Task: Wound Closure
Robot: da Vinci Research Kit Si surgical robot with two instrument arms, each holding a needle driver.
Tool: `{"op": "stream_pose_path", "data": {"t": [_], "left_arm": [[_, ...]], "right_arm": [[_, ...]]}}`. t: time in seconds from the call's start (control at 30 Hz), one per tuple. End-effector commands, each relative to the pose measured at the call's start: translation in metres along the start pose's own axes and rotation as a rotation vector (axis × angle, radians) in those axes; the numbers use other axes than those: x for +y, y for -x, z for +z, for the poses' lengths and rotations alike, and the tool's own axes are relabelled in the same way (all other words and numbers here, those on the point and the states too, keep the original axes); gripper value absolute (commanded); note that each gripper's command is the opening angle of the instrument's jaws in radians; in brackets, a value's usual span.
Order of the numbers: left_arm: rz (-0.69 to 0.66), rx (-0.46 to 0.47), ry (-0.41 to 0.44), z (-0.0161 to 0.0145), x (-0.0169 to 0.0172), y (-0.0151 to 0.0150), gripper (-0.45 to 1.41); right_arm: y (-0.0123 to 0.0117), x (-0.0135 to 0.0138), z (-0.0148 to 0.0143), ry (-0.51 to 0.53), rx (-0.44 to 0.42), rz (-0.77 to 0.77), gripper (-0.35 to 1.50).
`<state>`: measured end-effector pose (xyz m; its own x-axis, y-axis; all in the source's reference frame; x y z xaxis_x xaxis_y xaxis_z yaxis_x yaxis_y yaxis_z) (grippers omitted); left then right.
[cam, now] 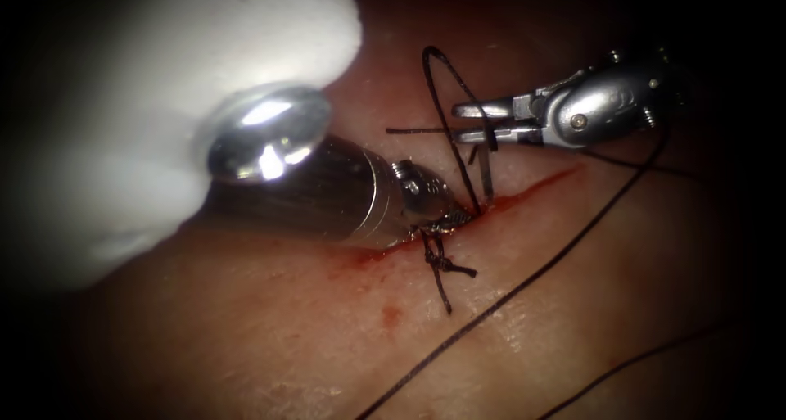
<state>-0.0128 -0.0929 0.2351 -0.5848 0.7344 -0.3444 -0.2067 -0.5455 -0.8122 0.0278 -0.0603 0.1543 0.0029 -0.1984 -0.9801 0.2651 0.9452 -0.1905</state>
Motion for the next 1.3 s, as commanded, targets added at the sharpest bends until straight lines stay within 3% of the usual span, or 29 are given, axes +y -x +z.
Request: {"op": "stream_pose_path", "data": {"t": [0.03, 0.33, 0.77, 1.0, 1.3], "left_arm": [[-0.001, -0.001, 0.004, 0.0011, 0.0001, 0.0005, 0.51], [-0.001, 0.003, -0.003, 0.001, 0.0, 0.0005, 0.49], [-0.002, 0.004, -0.007, 0.0011, 0.0002, 0.0005, 0.49], [-0.002, 0.007, -0.012, 0.0012, 0.0006, 0.0007, 0.49], [-0.011, 0.009, -0.013, 0.0013, 0.0018, 0.0007, 0.49]], "right_arm": [[0.0002, -0.0005, 0.0008, -0.005, -0.002, 0.021, -0.35], [0.0002, -0.0008, 0.001, -0.014, -0.001, 0.173, -0.35], [0.0012, -0.0007, 0.002, -0.116, 0.025, 0.44, -0.35], [0.0019, 0.0003, 0.0027, -0.082, 0.021, 0.683, -0.35], [0.0028, 0.0007, 0.0018, -0.031, 0.005, 0.781, -0.35]]}}
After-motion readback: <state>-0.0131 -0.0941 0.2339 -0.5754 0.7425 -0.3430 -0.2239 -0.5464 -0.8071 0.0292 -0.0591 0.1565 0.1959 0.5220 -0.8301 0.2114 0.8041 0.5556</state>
